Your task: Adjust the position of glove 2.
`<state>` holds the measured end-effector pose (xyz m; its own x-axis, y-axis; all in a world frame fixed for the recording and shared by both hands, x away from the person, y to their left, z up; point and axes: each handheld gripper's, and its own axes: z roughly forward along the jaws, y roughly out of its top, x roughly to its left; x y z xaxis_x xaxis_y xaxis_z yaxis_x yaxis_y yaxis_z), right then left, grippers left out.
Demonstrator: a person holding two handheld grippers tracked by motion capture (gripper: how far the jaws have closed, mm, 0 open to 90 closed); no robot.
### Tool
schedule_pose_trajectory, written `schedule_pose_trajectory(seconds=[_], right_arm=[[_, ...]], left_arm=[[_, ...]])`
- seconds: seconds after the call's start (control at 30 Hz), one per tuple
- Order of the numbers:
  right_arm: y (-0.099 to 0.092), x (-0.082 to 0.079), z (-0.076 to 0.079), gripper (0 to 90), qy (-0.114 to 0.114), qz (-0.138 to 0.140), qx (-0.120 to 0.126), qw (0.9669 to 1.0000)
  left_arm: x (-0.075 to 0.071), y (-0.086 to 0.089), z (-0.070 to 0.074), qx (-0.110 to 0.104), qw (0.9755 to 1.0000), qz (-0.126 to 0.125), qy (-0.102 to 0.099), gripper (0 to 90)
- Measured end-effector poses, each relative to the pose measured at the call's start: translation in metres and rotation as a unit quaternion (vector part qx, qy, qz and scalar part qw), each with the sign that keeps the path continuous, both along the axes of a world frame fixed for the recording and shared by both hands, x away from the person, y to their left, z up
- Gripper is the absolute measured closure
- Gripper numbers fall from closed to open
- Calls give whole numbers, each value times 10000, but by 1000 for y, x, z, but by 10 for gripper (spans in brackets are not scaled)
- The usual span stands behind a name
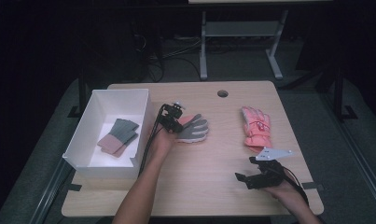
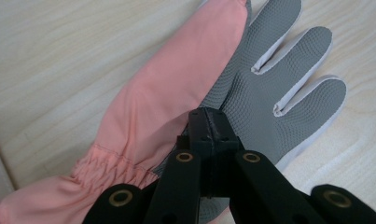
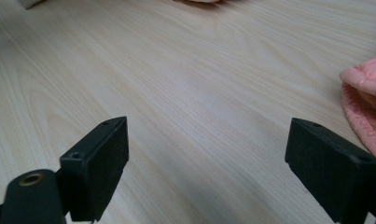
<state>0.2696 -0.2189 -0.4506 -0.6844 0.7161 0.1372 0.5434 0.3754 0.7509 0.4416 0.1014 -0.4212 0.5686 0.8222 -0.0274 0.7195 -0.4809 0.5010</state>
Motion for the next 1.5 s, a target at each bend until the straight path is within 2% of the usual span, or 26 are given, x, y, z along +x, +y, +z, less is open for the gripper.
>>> schedule_pose_trajectory(seconds=[0.27,0.3,0.33,0.37,0.5,0.63,0.67,0.77,0.8,0.87,0.9,0.97,1.1,1.2,1.27,1.3,1.33,1.37,1.43,1.5], right_arm=[[0,1,0,132,-2,12,-16,10000],[0,1,0,132,-5,7,-8,10000],[0,1,0,131,-5,7,-11,10000],[0,1,0,132,-6,10,-9,10000],[0,1,0,132,15,-3,-2,10000],[0,1,0,132,0,9,-2,10000],[0,1,0,132,0,9,-2,10000],[1,1,0,131,-16,15,-14,10000],[1,0,0,132,2,1,-10,10000],[1,1,0,132,-21,21,-18,10000],[1,1,0,132,-21,16,-22,10000],[1,1,0,132,-17,17,-27,10000],[1,0,0,132,2,-1,-17,10000],[0,1,0,132,-7,9,-33,10000],[0,1,0,132,-1,-5,-5,10000],[0,1,0,132,-1,-5,-5,10000],[0,0,0,132,-5,-3,-6,10000],[0,0,0,132,-6,7,-14,10000],[0,1,0,132,-1,8,-10,10000],[0,0,0,132,3,4,-7,10000]], left_arm=[[-5,-6,0,-177,9993,-269,185,900],[-8,-11,0,-232,9987,-386,237,900],[-8,-11,0,-232,9987,-386,237,900],[-12,-16,0,-324,9977,-501,314,900],[-20,-25,-1,-419,9963,-673,345,900],[-39,-37,-4,-630,9928,-931,404,900],[-39,-37,-4,-630,9928,-931,404,900],[-56,-47,-7,-785,9893,-1148,431,900],[-60,-50,-7,-866,9887,-1141,446,900],[-63,-52,-7,-875,9881,-1184,451,900],[-69,-58,-8,-939,9858,-1303,488,900],[-74,-62,-8,-960,9840,-1408,520,900],[-76,-64,1,-983,9822,-1534,457,900],[-72,-60,9,-878,9829,-1581,341,900],[-62,-52,20,-833,9853,-1479,180,900],[-62,-52,20,-833,9853,-1479,180,900],[-51,-45,26,-720,9881,-1354,76,900],[-46,-43,27,-701,9892,-1288,45,900],[-35,-38,25,-593,9913,-1173,38,900],[-30,-36,23,-595,9918,-1123,96,900]])
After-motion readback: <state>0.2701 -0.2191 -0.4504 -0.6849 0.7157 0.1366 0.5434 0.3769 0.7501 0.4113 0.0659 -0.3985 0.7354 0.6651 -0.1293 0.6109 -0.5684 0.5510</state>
